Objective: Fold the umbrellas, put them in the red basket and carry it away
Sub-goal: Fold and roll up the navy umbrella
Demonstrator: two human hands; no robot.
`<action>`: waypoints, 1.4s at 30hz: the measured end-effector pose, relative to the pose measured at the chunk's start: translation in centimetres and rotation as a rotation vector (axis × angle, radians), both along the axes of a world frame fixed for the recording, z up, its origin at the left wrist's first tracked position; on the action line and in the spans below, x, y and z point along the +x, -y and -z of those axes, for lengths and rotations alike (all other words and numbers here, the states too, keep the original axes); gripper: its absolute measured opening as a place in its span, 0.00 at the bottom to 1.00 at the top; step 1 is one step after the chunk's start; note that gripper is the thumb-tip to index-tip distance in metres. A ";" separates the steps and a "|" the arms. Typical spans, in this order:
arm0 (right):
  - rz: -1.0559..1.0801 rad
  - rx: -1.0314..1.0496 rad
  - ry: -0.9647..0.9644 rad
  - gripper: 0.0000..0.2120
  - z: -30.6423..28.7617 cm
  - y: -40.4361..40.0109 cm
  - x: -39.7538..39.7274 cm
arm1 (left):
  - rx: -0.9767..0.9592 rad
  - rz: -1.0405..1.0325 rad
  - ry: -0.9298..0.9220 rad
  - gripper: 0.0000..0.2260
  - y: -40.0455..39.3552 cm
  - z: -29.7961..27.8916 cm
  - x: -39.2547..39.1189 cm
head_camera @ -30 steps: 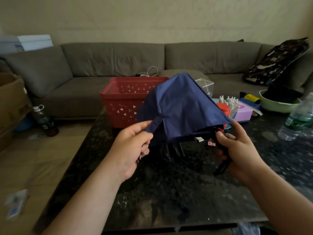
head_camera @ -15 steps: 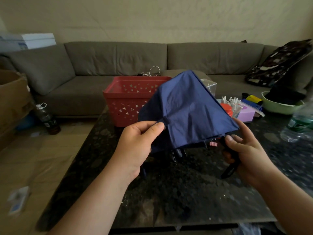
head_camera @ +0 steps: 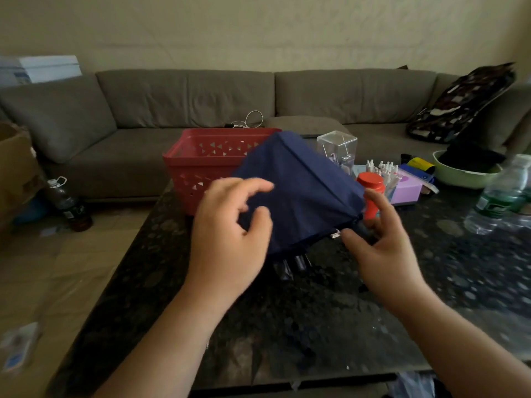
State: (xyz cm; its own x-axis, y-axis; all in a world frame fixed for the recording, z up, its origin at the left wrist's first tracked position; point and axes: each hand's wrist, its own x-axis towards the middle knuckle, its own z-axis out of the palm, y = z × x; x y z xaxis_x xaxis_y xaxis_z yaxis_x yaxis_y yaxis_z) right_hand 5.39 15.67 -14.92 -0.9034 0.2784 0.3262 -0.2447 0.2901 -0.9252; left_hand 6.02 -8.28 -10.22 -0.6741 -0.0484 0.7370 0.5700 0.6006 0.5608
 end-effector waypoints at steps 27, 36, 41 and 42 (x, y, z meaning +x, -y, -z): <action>-0.238 0.457 -0.206 0.48 1.3 5.6 2.3 | 1.206 0.107 0.342 0.48 -0.5 -1.1 -3.5; -0.081 0.540 -0.386 0.39 -1.3 5.2 2.5 | 1.006 0.008 0.345 0.55 -0.7 -0.4 -3.1; -0.123 0.909 -0.094 0.45 -0.6 7.6 2.6 | 0.877 -0.037 0.326 0.55 -2.8 0.0 -2.5; -0.143 0.891 0.017 0.47 0.1 7.8 2.3 | 0.937 -0.037 0.338 0.55 -3.3 0.1 -2.4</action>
